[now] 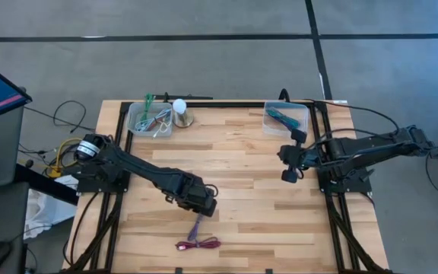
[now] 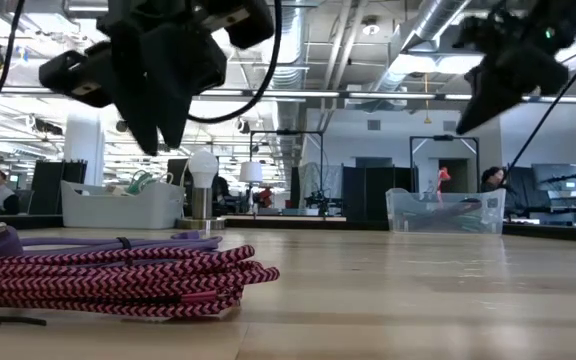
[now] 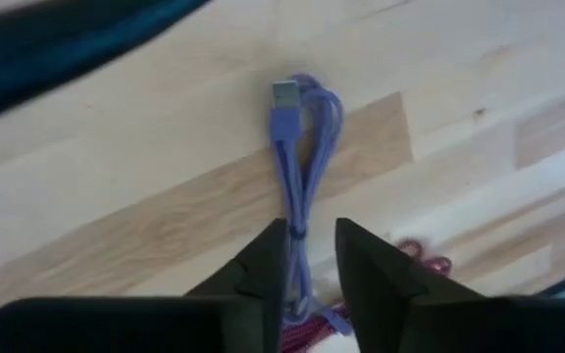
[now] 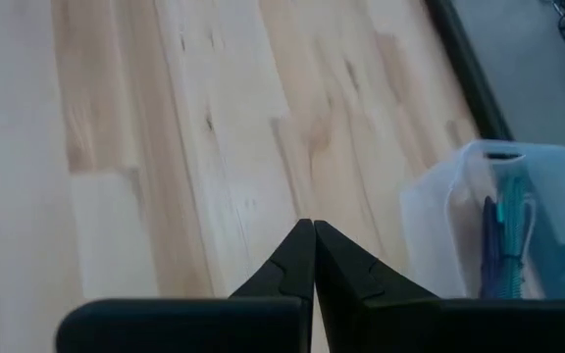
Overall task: Pick & Place USB Port
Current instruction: Put the purple charger cable into the gray bin
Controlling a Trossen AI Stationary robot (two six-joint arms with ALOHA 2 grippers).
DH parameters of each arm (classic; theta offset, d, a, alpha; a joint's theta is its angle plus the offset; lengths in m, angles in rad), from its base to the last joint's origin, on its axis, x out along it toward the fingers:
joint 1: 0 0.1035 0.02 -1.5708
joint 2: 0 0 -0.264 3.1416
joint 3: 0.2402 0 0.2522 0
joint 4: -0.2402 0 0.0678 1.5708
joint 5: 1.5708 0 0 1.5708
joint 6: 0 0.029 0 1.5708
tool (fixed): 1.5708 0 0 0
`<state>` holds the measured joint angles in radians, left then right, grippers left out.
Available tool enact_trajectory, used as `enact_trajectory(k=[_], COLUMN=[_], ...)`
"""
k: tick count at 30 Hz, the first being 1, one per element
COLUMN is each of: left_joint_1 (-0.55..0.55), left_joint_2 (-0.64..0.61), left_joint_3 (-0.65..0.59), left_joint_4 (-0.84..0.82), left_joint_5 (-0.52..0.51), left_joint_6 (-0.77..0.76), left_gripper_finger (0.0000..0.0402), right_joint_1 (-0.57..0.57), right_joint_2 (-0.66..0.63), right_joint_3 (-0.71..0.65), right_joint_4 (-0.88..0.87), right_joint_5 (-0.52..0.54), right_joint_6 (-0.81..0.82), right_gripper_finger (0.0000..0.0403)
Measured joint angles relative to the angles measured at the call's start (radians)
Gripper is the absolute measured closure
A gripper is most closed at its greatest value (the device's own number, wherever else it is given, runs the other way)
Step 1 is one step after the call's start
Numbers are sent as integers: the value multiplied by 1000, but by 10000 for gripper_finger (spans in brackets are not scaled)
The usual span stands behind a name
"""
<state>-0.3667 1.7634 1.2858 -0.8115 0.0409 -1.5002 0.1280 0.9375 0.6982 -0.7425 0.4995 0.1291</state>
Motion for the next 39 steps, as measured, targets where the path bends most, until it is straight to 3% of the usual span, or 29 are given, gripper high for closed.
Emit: enact_trajectory(k=[6, 12, 15, 23, 39], left_joint_1=[-1, -2, -2, -4, -5], left_joint_2=[0, 8, 14, 23, 65], left_joint_3=[-48, -161, -212, -290, -302], left_joint_4=[66, 256, 363, 387, 549], left_joint_5=[-18, -22, -19, 27, 87], left_joint_6=[0, -5, -6, -28, -31], left_gripper_finger=[275, 255, 254, 259, 259], right_joint_1=[0, -1, -7, -7, -6], right_joint_2=[-1, 0, -2, -3, -3], right_joint_3=[-70, -82, -82, -82, -82], right_joint_4=[116, 166, 186, 199, 206], right_joint_5=[0, 0, 0, 2, 21], right_joint_6=[-9, -64, -85, -87, -87], right_gripper_finger=[403, 403, 403, 403, 403])
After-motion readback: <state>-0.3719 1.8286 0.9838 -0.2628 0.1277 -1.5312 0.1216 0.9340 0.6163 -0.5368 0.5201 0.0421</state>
